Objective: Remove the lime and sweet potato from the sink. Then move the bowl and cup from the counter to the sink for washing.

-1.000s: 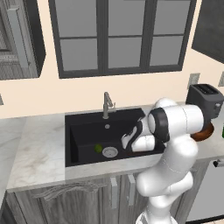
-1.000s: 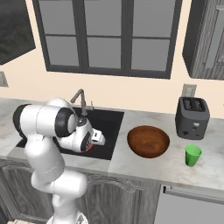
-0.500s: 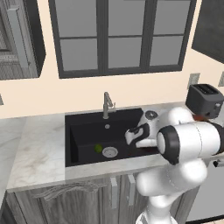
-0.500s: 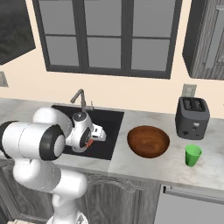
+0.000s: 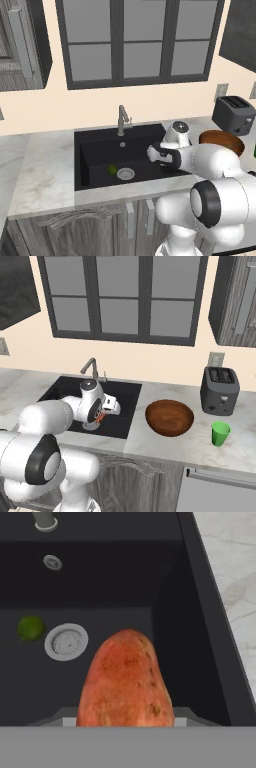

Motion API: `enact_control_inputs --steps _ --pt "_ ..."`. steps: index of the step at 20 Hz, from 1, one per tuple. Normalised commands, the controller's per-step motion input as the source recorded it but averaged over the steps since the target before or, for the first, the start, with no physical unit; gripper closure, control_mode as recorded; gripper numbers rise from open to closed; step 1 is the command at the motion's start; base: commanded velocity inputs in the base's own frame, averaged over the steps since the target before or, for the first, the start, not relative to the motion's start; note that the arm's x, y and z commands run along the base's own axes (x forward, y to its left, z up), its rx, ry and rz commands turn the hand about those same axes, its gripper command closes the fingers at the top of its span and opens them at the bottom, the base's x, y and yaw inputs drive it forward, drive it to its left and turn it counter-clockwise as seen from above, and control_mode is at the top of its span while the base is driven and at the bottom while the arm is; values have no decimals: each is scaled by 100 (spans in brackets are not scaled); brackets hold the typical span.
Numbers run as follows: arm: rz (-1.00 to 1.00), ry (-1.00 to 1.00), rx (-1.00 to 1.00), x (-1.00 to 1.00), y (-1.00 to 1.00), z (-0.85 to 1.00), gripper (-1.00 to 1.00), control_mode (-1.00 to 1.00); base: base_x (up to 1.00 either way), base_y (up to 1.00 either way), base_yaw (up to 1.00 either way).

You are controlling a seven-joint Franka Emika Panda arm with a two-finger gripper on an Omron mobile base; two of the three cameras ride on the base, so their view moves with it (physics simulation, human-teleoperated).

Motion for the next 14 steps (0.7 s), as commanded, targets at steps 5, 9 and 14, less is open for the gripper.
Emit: enact_control_inputs --steps 5,9,14 --pt "2 -1 0 -33 0 34 100 -100 0 0 0" --pt "1 -3 0 -36 0 32 100 -100 0 0 0" --pt "0 0 -1 -36 0 34 100 -100 0 0 0"
